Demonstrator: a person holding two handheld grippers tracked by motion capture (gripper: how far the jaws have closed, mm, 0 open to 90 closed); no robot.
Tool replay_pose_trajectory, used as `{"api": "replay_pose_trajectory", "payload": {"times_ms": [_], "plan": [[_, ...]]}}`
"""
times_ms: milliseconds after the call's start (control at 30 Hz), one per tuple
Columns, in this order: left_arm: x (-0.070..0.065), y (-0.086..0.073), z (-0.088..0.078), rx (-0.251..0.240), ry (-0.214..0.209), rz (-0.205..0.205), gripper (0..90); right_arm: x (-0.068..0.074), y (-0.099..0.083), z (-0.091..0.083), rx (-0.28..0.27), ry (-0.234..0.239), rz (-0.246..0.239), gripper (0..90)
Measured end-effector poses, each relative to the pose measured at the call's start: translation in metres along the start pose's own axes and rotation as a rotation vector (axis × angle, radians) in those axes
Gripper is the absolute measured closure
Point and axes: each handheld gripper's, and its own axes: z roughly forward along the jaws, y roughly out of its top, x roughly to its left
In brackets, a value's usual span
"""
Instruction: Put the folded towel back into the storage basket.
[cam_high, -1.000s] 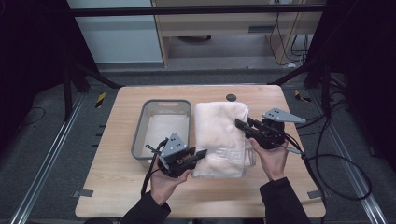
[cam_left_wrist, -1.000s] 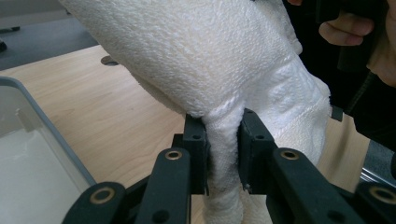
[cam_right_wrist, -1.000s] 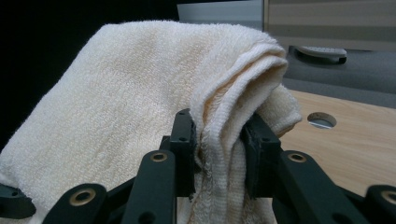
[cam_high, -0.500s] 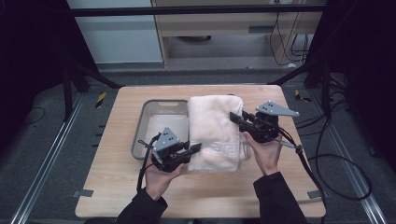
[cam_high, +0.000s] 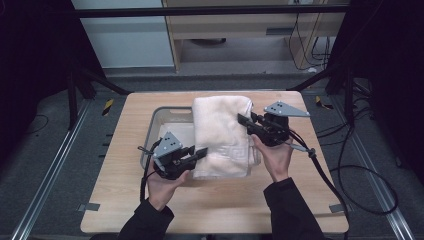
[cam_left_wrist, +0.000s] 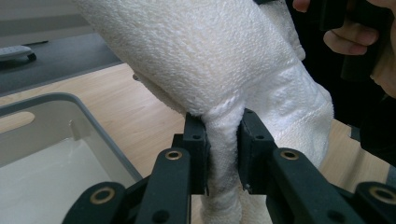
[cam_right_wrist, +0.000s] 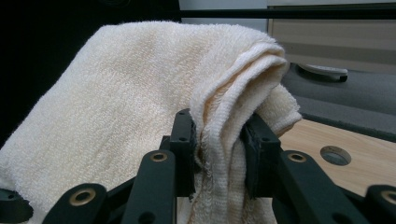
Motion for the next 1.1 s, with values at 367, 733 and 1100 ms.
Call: {"api": "replay_pose_trajectory", "payload": {"times_ms": [367,733,1100], "plan": [[0.017,-0.001,-0.012,-0.019,0.018,-0.020,74.8,0.009,0.006,0.018,0.000,0.017,-0.001,69.0],[0.031,-0.002,-0.029,-0.044,0.044,-0.040,74.9,0.025,0.016,0.035,-0.003,0.034,-0.015,69.0],[0.043,-0.001,-0.043,-0.060,0.076,-0.055,74.9,0.040,0.027,0.051,-0.003,0.046,-0.024,69.0]]}}
